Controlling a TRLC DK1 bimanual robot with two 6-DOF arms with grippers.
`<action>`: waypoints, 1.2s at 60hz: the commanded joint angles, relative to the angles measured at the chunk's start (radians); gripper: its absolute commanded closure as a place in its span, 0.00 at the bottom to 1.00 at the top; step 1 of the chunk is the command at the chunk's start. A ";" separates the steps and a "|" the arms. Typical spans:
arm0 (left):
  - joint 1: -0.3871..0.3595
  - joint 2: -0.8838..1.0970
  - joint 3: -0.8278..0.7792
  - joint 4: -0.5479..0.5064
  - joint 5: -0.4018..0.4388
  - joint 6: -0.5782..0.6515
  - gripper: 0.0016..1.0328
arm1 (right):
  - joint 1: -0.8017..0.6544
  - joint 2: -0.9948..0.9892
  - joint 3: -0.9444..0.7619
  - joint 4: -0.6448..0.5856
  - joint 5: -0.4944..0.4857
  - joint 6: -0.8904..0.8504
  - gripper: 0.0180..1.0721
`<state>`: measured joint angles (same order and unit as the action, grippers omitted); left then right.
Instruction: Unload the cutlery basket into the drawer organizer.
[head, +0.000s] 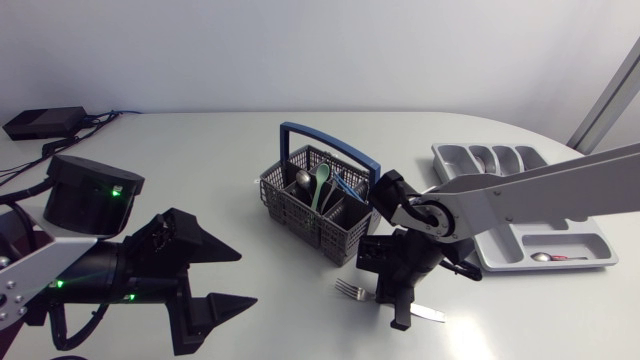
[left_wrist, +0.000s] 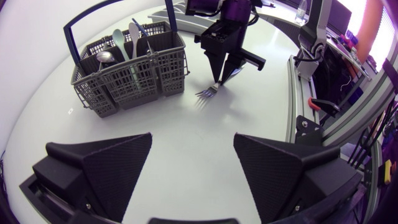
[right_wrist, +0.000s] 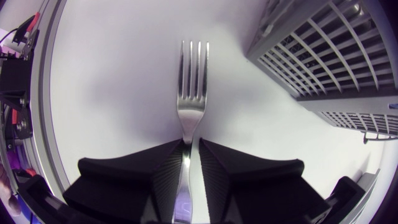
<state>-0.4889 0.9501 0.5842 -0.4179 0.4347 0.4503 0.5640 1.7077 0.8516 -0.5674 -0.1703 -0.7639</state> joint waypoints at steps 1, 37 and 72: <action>-0.008 0.004 0.003 0.001 0.010 0.030 0.10 | 0.010 0.055 0.004 -0.035 0.005 -0.011 0.91; -0.005 0.004 0.008 0.018 0.010 0.027 0.10 | -0.240 -0.255 0.078 -0.281 -0.037 -0.011 0.93; 0.000 0.019 0.026 0.053 0.006 0.018 0.10 | -0.906 0.105 0.561 -0.249 -0.172 0.104 0.93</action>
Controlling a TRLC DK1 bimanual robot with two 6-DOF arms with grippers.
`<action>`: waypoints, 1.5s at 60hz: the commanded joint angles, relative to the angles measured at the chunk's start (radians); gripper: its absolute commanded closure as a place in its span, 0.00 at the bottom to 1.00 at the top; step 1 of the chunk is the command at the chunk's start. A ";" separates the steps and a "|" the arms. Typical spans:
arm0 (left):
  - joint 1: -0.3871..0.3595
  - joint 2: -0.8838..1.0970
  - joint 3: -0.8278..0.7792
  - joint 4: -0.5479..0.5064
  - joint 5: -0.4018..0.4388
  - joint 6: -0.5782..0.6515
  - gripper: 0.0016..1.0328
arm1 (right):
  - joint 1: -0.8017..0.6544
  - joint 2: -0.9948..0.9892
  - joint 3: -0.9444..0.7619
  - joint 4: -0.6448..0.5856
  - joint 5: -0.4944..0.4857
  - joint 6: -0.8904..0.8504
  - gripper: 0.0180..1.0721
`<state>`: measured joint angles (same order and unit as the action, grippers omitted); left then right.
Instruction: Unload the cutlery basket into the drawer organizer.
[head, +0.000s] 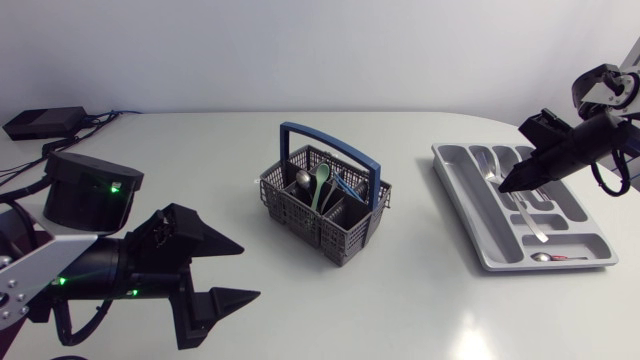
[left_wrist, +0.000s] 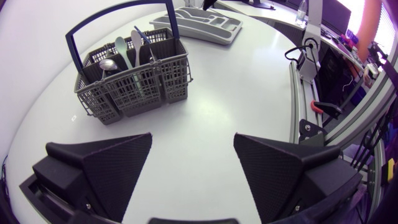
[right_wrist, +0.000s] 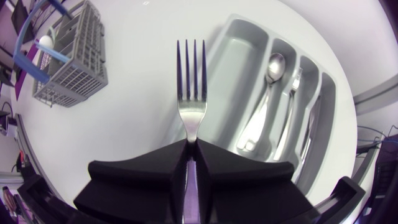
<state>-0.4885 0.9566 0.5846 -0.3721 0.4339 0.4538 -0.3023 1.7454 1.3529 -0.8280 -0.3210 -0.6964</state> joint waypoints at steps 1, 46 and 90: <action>-0.001 0.013 0.026 0.009 0.006 0.014 0.10 | -0.047 0.080 0.074 0.017 -0.024 0.043 0.93; -0.088 0.005 0.064 0.009 -0.070 -0.017 0.10 | -0.155 0.514 0.500 0.150 -0.046 0.218 0.93; -0.088 -0.016 0.041 0.068 -0.084 -0.027 0.10 | -0.149 0.582 0.491 0.231 0.108 0.284 0.91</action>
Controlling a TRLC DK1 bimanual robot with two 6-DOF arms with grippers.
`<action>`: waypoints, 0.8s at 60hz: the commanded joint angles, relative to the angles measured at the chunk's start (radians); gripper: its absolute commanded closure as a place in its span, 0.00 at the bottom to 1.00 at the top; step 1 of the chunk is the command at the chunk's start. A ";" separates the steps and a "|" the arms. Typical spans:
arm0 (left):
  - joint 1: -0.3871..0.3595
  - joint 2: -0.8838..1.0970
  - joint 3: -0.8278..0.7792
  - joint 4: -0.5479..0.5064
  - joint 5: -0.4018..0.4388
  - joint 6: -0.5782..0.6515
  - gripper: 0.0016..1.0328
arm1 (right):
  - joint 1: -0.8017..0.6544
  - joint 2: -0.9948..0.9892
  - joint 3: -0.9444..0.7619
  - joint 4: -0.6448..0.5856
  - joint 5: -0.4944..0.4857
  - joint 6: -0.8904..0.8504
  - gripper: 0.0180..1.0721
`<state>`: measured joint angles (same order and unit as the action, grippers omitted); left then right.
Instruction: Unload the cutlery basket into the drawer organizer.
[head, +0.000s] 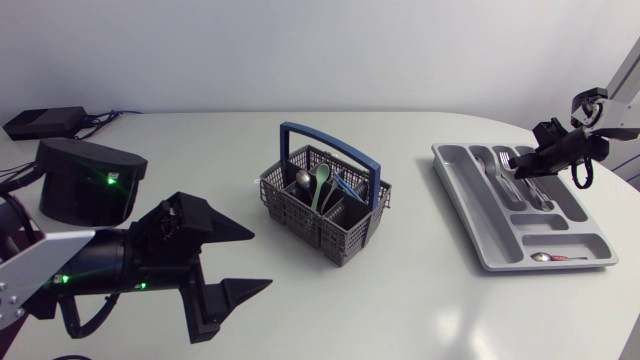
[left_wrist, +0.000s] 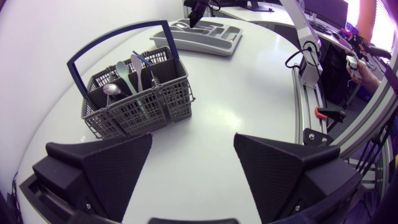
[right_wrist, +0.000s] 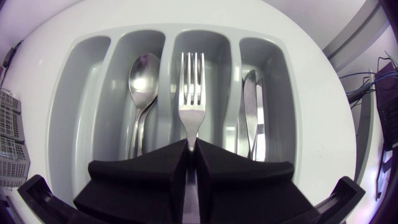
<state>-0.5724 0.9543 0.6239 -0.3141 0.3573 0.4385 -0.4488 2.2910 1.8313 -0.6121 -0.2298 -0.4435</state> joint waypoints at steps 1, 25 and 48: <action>-0.004 -0.015 0.000 0.012 -0.008 -0.012 0.10 | -0.001 0.038 0.013 0.015 0.018 0.031 0.91; -0.006 -0.002 -0.001 0.050 -0.015 -0.015 0.10 | -0.007 -0.079 -0.115 0.080 0.035 0.025 0.35; -0.020 0.018 0.022 0.101 -0.086 -0.012 0.09 | 0.098 -0.608 -0.621 0.226 -0.071 -0.058 0.31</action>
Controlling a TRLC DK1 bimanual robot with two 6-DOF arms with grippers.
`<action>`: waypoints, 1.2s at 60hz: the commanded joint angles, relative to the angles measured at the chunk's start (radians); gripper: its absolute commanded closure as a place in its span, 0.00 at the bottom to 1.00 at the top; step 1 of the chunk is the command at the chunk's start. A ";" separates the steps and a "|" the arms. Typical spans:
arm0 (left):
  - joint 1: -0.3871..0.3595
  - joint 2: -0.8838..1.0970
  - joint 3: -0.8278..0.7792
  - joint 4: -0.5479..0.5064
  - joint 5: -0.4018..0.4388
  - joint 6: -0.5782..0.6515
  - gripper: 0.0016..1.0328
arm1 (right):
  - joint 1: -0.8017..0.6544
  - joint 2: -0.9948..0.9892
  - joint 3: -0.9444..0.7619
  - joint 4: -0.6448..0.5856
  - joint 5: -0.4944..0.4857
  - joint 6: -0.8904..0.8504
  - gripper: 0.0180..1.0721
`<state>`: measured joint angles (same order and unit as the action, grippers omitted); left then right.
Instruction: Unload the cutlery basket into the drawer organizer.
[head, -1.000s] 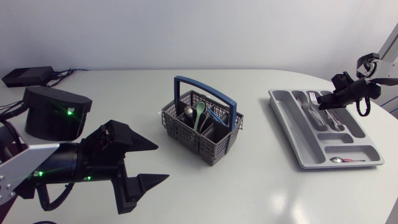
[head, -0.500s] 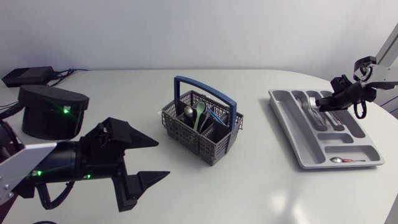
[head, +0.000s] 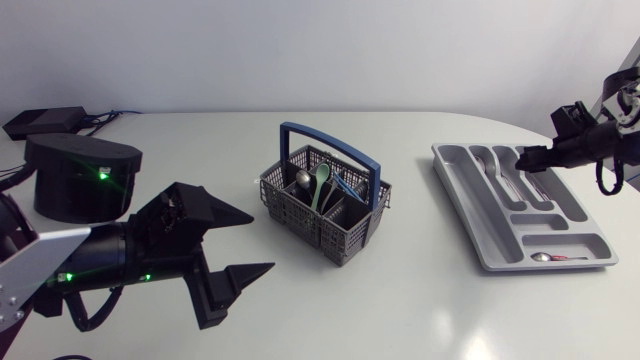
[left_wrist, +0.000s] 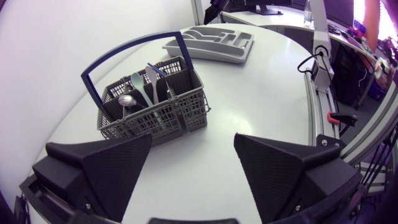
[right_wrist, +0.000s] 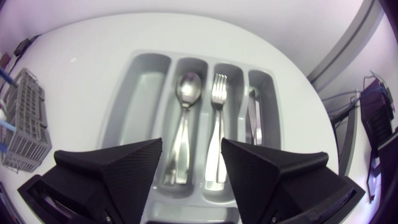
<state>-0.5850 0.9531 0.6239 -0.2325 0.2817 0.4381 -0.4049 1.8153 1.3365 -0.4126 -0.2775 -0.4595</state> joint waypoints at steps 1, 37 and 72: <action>-0.007 0.021 0.022 0.024 -0.012 -0.012 0.09 | 0.066 -0.157 -0.152 0.035 -0.023 -0.044 0.31; -0.056 0.401 0.223 0.249 -0.061 -0.211 0.10 | 0.431 -0.660 -0.579 -0.002 -0.019 -0.025 0.31; -0.053 0.753 0.454 0.418 -0.096 -0.352 0.43 | 0.431 -0.671 -0.677 0.044 -0.019 -0.041 0.31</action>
<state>-0.6380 1.6680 1.0363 0.1635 0.1955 0.1219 0.0246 1.1542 0.6949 -0.3782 -0.2943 -0.5011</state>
